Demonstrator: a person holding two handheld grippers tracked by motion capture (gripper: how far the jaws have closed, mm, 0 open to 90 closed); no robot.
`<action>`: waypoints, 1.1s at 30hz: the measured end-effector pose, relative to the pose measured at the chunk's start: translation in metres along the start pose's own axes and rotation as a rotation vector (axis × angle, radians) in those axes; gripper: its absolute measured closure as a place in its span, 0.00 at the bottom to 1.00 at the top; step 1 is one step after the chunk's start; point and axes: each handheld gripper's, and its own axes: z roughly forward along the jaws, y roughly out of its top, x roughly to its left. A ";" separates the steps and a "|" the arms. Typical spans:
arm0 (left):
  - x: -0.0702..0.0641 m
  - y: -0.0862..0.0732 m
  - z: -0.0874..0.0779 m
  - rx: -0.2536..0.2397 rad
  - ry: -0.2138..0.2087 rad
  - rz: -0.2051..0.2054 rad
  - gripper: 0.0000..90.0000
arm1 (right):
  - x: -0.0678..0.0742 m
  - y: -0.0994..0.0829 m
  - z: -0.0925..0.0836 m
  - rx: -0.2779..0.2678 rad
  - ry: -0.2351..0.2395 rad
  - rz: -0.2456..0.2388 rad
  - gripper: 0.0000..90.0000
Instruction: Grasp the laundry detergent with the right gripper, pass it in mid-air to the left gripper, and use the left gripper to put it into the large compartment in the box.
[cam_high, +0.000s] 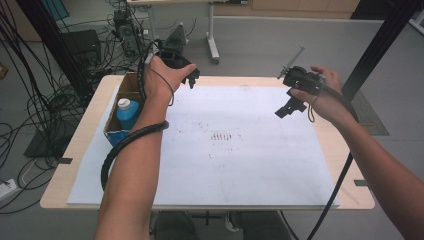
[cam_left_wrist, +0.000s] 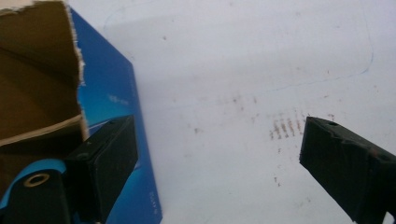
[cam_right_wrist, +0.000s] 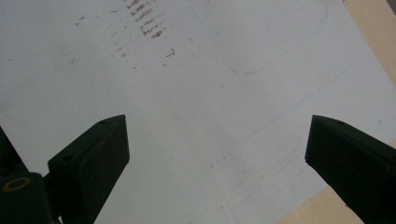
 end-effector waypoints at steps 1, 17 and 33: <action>-0.002 0.001 0.002 -0.001 -0.004 0.005 0.13 | -0.001 -0.001 0.000 -0.001 0.000 0.004 0.07; -0.013 0.006 0.016 0.006 -0.012 0.028 0.13 | -0.002 0.001 -0.003 0.000 -0.003 -0.003 0.07; -0.013 0.003 0.013 -0.007 -0.011 0.031 0.13 | 0.004 0.002 -0.002 -0.002 -0.006 -0.007 0.07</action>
